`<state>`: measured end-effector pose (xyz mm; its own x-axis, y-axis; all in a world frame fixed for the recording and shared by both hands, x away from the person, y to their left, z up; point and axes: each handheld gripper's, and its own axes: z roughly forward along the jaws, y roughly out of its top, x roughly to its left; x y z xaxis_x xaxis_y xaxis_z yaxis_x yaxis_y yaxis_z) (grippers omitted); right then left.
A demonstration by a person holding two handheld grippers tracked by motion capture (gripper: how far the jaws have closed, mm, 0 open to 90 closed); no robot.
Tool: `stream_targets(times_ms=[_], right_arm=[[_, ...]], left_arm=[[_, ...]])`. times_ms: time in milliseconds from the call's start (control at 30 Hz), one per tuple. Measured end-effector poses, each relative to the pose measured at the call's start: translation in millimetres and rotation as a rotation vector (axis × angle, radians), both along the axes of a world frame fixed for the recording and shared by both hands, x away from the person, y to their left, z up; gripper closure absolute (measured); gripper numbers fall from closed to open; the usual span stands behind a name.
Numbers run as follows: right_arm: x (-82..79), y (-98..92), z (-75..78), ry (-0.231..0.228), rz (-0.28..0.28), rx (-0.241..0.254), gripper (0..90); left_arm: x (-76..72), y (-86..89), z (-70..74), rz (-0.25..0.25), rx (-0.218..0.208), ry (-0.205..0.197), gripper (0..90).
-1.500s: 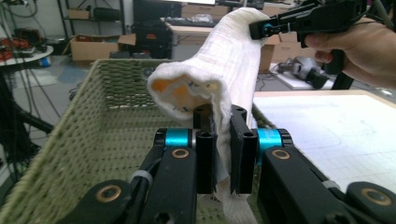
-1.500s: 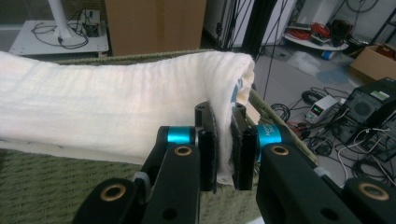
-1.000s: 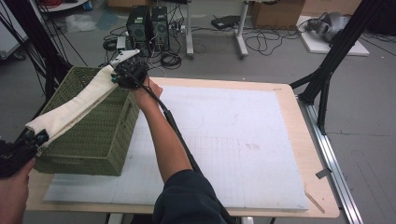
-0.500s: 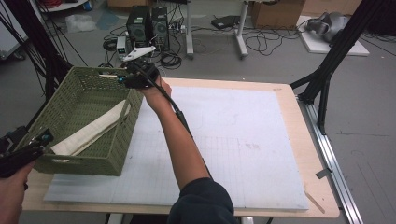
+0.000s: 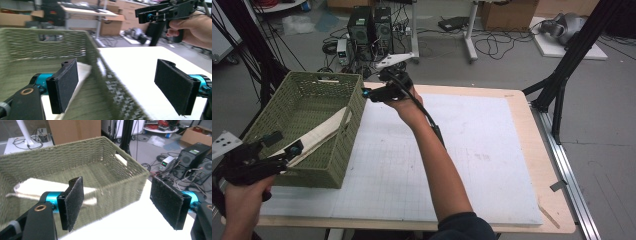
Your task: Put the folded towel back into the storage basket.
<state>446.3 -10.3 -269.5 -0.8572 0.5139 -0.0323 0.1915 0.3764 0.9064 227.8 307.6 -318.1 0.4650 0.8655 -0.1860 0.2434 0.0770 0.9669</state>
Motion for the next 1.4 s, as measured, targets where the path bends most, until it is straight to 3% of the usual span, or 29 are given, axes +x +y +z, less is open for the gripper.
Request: stream_targets(times_ms=[100, 167, 200, 300, 333, 500, 700, 800, 867, 933, 1067, 1133, 1267, 1400], right_arm=[[-11.1, -34.0, 1.2, 0.006, -0.012, -0.008, 23.9], [-13.1, -40.0, 1.4, 0.006, -0.016, -0.010, 22.9], [-20.0, -59.2, 1.6, 0.003, -0.026, -0.006, 22.5], [-25.3, -74.5, 0.7, 0.013, -0.047, 0.000, 21.3], [-31.9, -93.9, -0.5, 0.007, -0.071, -0.007, 21.1], [-40.9, -130.5, 1.1, 0.004, -0.120, 0.021, 20.8], [-53.3, -160.8, -2.1, 0.004, -0.152, 0.036, 19.5], [-67.9, -184.8, -10.8, 0.011, -0.185, 0.024, 18.9], [-70.7, -188.9, -12.8, 0.011, -0.190, 0.019, 18.8], [-85.4, -208.2, -23.3, -0.001, -0.218, 0.012, 18.7], [-97.5, -225.1, -33.9, -0.005, -0.243, 0.008, 18.4], [-112.4, -244.4, -46.2, 0.001, -0.277, 0.019, 18.1], [-125.8, -260.1, -58.0, 0.005, -0.307, 0.028, 18.1], [-143.3, -277.3, -71.2, 0.001, -0.351, 0.041, 18.0]], left_arm=[[6.1, -17.5, -0.4, -0.048, 0.009, -0.001, 19.7], [9.4, -27.8, -0.5, -0.074, 0.009, -0.006, 19.9], [11.7, -35.2, -0.3, -0.091, 0.010, -0.008, 20.1], [15.8, -50.8, 0.4, -0.125, 0.004, -0.015, 20.1], [17.9, -57.3, 0.5, -0.142, 0.000, -0.012, 20.1], [25.6, -82.3, 0.9, -0.197, 0.014, -0.002, 20.1], [31.6, -101.5, 3.6, -0.246, 0.010, -0.001, 20.0], [36.0, -113.4, 3.3, -0.271, 0.003, 0.001, 19.2], [38.1, -122.1, 1.2, -0.291, -0.008, -0.003, 18.9], [39.8, -130.4, -2.2, -0.311, -0.007, -0.010, 18.0], [42.6, -144.4, -10.2, -0.347, -0.009, -0.023, 16.5], [43.6, -150.1, -14.7, -0.358, -0.003, -0.044, 16.5], [46.0, -160.3, -25.5, -0.380, -0.007, -0.070, 16.5], [47.1, -169.9, -36.4, -0.407, 0.004, -0.072, 16.5]])
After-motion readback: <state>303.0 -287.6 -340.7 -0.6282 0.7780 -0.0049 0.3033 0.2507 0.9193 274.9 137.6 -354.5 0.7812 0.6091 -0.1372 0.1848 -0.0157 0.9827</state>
